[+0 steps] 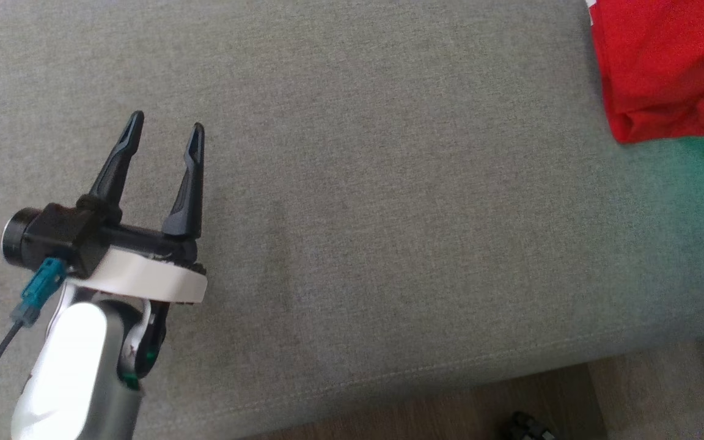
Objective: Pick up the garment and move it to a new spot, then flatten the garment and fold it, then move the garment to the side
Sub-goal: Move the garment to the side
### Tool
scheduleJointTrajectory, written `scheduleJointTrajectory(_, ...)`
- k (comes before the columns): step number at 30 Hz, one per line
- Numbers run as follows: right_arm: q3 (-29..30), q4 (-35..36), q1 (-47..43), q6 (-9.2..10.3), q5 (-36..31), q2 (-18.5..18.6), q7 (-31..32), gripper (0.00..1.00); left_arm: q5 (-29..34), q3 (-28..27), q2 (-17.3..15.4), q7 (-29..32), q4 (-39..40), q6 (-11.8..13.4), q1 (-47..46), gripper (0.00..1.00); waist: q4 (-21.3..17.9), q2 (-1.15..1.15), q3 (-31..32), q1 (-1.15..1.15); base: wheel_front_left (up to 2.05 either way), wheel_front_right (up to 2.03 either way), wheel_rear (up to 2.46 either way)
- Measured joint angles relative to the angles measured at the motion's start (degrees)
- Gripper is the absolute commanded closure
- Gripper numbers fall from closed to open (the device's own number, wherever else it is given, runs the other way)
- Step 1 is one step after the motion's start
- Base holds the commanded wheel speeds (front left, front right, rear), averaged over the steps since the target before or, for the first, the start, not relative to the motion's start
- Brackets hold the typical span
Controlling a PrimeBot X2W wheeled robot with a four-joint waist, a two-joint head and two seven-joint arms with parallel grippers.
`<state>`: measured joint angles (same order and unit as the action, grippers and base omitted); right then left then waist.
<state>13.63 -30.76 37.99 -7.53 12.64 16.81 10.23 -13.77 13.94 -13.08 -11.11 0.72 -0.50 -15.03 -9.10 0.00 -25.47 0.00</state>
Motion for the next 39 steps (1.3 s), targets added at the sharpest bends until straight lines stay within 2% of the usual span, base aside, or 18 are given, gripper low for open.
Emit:
scheduleJointTrajectory(11, 2.12, -1.53, 0.62, -0.01, -0.73, -0.96, -1.75, 1.00, -0.01, 0.09, -0.80, 0.01, -0.05, 0.00, -0.54, 0.00, -0.31, 0.00, -0.94, 0.00, 0.00, 0.00, 0.00)
scheduleJointTrajectory(12, 2.12, -1.53, 0.62, -0.01, -0.73, -0.96, -1.75, 0.61, -0.01, 0.09, -0.80, 0.01, -0.05, 0.00, -0.54, 0.00, -0.31, 0.00, -0.94, 0.00, 0.00, 0.00, 0.00)
scheduleJointTrajectory(13, 2.23, -1.54, 0.71, 0.00, -0.73, -1.12, -1.97, 0.00, -0.01, 0.10, -0.88, 0.01, -0.05, 0.00, -0.54, 0.00, -0.33, 0.00, -0.98, 0.00, 0.00, 0.00, 0.00)
scheduleJointTrajectory(22, 1.03, -0.49, 1.45, -0.01, -1.67, -1.94, -4.78, 0.00, -0.46, 0.16, -1.15, 0.27, -0.18, 0.08, -0.55, 0.00, -0.53, 0.00, -0.85, 0.00, 0.00, 0.00, 0.00)
scheduleJointTrajectory(26, -0.76, 3.88, 0.58, 0.00, -3.36, -3.67, -7.97, 0.00, -0.69, 0.22, -1.14, 0.25, -1.03, 0.32, -0.52, 0.00, -0.37, 0.00, 0.11, 0.00, 0.00, 0.00, 0.00)
scheduleJointTrajectory(33, -5.71, 15.33, -11.31, 0.00, -6.12, -11.50, -11.79, 0.00, -1.57, -0.05, -1.04, -0.35, -2.59, 1.52, 1.04, 0.00, 0.20, 0.00, 3.30, 0.00, 0.00, 0.00, 0.00)
scheduleJointTrajectory(39, -12.58, 21.71, -20.29, 0.00, -3.88, -13.57, -12.80, 0.00, -3.32, -0.83, -0.55, -0.96, -4.32, 2.54, 3.69, 0.00, 2.18, 0.00, 6.01, 0.00, 0.00, 0.00, 0.00)
